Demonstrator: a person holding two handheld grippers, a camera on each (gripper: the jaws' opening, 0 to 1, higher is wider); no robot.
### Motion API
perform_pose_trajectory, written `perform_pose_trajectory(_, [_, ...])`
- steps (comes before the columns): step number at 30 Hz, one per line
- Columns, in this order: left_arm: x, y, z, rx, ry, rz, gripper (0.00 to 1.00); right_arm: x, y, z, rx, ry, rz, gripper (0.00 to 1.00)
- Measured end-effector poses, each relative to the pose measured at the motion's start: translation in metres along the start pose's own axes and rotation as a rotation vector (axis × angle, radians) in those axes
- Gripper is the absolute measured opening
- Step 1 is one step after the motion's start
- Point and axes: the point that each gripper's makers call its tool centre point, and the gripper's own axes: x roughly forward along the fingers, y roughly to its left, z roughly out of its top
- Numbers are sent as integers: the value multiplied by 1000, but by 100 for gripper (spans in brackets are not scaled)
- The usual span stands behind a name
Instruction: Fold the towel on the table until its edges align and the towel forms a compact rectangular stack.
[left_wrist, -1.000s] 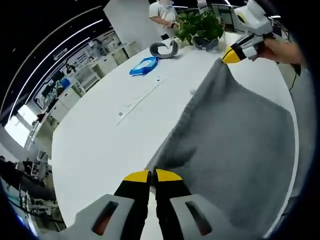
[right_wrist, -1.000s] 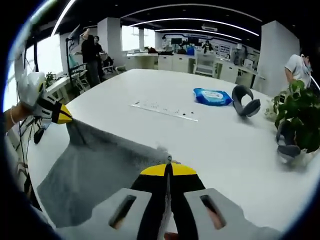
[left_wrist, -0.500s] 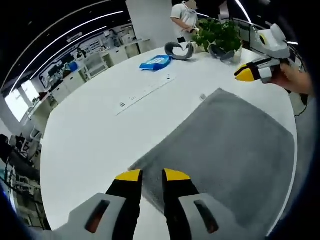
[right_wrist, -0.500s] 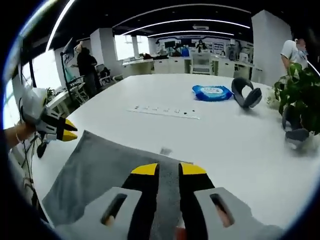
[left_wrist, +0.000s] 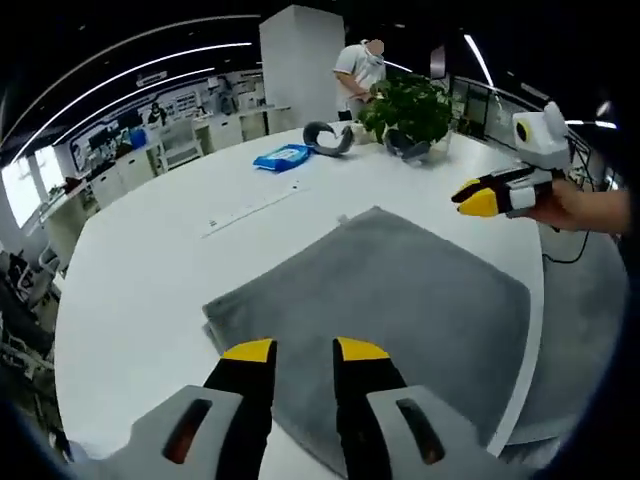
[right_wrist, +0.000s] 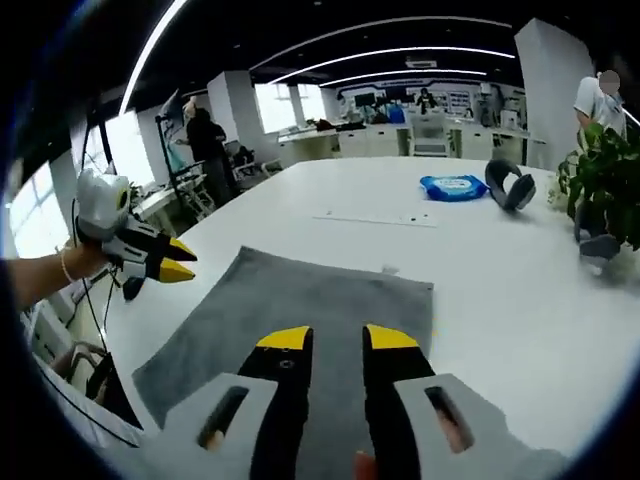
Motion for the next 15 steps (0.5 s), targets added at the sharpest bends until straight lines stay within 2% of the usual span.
perform_pose_trajectory(2, [-5,-17,-10,19,-3,-33,29,-7,17,-11,1,9,40,22])
perform_pose_trajectory(3, [-9,-26,-16,13,9,-57,30,-11,29,-23,-21,43,61,23])
perform_pose_trajectory(5, [-16,-43,-28,4,8,-82,30,-16,42,-34,-44,71,88,23])
perform_pose_trajectory(8, [-23,-63,-51,13,24,-96,30,-23,64,-58,-54,139,163,23])
perform_pose_trajectory(9, [-25,-75,-65,21,54,-135,30,-26,69,-69,-77,178,180,24])
perform_pose_trajectory(11, [-29,-90,-87,13,104,-176,31,-29,73,-83,-110,220,192,23])
perform_pose_trajectory(15, [-37,-103,-109,42,144,-182,30,-38,75,-120,-247,350,222,23])
